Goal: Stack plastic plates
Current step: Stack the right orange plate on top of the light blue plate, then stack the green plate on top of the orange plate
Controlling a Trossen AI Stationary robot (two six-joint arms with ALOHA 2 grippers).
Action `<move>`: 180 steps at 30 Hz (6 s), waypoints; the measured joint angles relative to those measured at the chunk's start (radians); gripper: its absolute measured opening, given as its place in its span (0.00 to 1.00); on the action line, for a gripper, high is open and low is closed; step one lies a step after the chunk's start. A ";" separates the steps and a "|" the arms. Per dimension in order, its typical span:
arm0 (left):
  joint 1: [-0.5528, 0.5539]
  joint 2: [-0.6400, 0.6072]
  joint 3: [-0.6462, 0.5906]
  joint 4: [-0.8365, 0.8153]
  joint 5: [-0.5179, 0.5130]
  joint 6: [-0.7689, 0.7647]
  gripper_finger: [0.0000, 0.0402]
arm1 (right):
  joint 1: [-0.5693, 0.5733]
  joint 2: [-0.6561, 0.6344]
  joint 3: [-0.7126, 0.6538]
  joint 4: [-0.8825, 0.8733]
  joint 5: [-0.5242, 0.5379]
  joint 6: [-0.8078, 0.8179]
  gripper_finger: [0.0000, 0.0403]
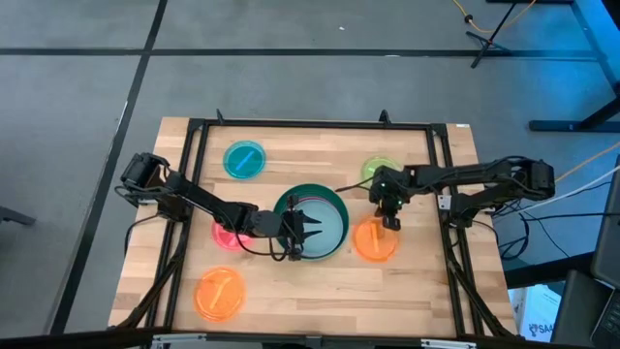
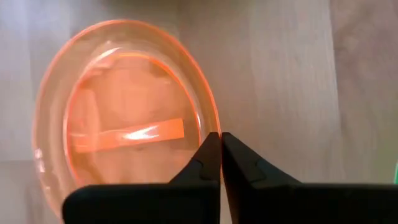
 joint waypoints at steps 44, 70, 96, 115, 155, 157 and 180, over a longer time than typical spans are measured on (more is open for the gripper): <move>-0.023 0.000 0.000 0.119 0.001 0.058 0.27 | 0.000 0.000 0.109 0.516 0.005 0.166 0.00; -0.023 0.000 0.000 0.113 0.001 0.057 0.27 | 0.058 0.201 0.108 0.778 0.059 0.153 0.00; -0.023 0.000 0.000 0.112 0.001 0.058 0.27 | 0.058 0.000 0.165 0.418 0.251 -0.035 0.35; -0.023 0.000 0.000 0.109 0.006 0.051 0.27 | 0.058 -0.122 0.079 0.013 0.585 0.052 0.35; -0.023 0.000 0.000 0.106 0.005 0.005 0.27 | 0.019 0.192 0.041 0.188 0.673 0.137 0.30; -0.023 0.000 0.000 0.106 0.005 0.005 0.27 | 0.019 0.192 0.041 0.186 0.674 0.129 0.25; -0.023 0.000 0.000 0.106 0.005 0.006 0.27 | 0.027 0.145 0.041 0.189 0.686 -0.081 0.00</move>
